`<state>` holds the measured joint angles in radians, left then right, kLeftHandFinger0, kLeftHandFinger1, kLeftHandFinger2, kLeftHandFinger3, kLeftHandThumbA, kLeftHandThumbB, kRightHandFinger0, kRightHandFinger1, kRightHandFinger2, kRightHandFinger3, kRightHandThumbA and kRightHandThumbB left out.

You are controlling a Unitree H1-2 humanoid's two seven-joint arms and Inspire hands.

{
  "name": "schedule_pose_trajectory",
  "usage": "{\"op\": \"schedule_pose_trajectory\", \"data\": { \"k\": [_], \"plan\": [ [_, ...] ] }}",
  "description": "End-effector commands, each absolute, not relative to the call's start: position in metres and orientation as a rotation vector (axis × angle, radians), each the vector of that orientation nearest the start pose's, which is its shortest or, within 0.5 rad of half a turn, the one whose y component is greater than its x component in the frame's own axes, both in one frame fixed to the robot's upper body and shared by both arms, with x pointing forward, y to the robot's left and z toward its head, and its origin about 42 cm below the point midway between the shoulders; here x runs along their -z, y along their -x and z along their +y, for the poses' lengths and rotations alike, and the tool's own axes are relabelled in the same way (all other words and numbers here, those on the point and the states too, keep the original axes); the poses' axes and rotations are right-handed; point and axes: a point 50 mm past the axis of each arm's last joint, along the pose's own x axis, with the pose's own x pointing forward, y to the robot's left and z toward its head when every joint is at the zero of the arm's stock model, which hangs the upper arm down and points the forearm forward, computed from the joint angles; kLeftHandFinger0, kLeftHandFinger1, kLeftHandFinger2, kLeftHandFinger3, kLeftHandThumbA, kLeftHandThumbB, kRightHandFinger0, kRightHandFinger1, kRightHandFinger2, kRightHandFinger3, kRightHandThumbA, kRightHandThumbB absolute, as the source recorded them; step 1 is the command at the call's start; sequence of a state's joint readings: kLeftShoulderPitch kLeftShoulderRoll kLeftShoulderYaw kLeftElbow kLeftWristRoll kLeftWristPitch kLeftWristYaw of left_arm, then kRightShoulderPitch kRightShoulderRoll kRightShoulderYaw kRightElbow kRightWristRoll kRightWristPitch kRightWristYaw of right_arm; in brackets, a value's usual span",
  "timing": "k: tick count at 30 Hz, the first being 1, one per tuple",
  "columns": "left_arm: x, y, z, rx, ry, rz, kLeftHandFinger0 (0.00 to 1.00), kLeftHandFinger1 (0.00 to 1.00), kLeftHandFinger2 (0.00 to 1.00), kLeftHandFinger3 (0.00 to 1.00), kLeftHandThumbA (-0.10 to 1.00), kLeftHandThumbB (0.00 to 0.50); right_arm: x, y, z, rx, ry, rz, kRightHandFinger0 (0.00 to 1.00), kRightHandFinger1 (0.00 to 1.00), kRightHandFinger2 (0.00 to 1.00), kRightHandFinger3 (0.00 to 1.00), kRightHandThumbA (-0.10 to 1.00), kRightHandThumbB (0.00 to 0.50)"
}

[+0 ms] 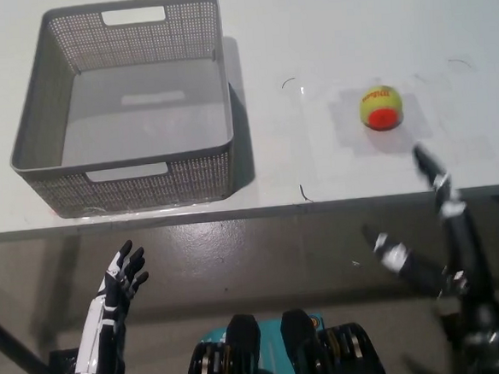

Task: Use the right hand to pick up a tennis ball and put it into a container on the left side

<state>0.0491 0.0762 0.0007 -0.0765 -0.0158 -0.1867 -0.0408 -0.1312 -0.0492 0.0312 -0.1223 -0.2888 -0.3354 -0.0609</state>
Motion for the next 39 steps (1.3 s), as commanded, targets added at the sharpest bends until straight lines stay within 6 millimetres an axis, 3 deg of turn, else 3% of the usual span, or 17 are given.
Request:
{"op": "schedule_pose_trajectory", "data": {
  "k": [1, 2, 3, 5, 7, 10, 14, 20, 27, 39],
  "plan": [
    [-0.132, -0.268, 0.234, 0.054, -0.068, -0.302, 1.0, 1.0, 1.0, 1.0, 1.0, 0.014, -0.255, -0.339, -0.213, 0.045, 0.566, -0.684, 1.0, 1.0, 1.0, 1.0, 0.83, 0.394],
    [-0.132, -0.268, 0.234, 0.056, -0.067, -0.301, 1.0, 1.0, 1.0, 1.0, 1.0, 0.016, -0.262, -0.342, -0.214, 0.057, 0.599, -0.674, 1.0, 1.0, 1.0, 1.0, 0.86, 0.403],
    [-0.133, -0.268, 0.233, 0.056, -0.065, -0.299, 1.0, 1.0, 1.0, 1.0, 1.0, 0.02, -0.275, -0.349, -0.216, 0.062, 0.646, -0.651, 1.0, 1.0, 1.0, 1.0, 0.89, 0.448],
    [-0.133, -0.27, 0.233, 0.055, -0.067, -0.302, 1.0, 1.0, 1.0, 1.0, 1.0, 0.019, -0.302, -0.366, -0.22, 0.071, 0.729, -0.642, 1.0, 1.0, 1.0, 1.0, 0.85, 0.456],
    [-0.132, -0.27, 0.233, 0.055, -0.07, -0.306, 1.0, 1.0, 1.0, 1.0, 1.0, 0.018, -0.312, -0.373, -0.222, 0.062, 0.745, -0.635, 1.0, 1.0, 1.0, 1.0, 0.82, 0.46],
    [-0.132, -0.27, 0.234, 0.052, -0.073, -0.304, 1.0, 1.0, 1.0, 1.0, 1.0, 0.02, -0.343, -0.401, -0.223, 0.055, 0.833, -0.604, 1.0, 1.0, 1.0, 1.0, 0.74, 0.459],
    [-0.13, -0.269, 0.233, 0.049, -0.077, -0.297, 1.0, 1.0, 1.0, 1.0, 1.0, 0.02, -0.37, -0.438, -0.216, 0.042, 0.973, -0.552, 1.0, 1.0, 1.0, 1.0, 0.79, 0.474],
    [-0.129, -0.269, 0.233, 0.047, -0.066, -0.293, 1.0, 1.0, 1.0, 1.0, 1.0, 0.03, -0.384, -0.481, -0.201, 0.038, 1.05, -0.459, 1.0, 1.0, 1.0, 1.0, 0.82, 0.487],
    [-0.129, -0.268, 0.231, 0.054, -0.063, -0.299, 1.0, 1.0, 1.0, 1.0, 1.0, 0.001, -0.391, -0.519, -0.188, 0.015, 1.094, -0.329, 1.0, 1.0, 1.0, 1.0, 0.78, 0.5],
    [-0.129, -0.268, 0.231, 0.059, -0.074, -0.298, 1.0, 1.0, 1.0, 1.0, 1.0, 0.007, -0.378, -0.569, -0.18, -0.101, 1.128, -0.104, 1.0, 1.0, 1.0, 1.0, 0.77, 0.5]
  ]
}}
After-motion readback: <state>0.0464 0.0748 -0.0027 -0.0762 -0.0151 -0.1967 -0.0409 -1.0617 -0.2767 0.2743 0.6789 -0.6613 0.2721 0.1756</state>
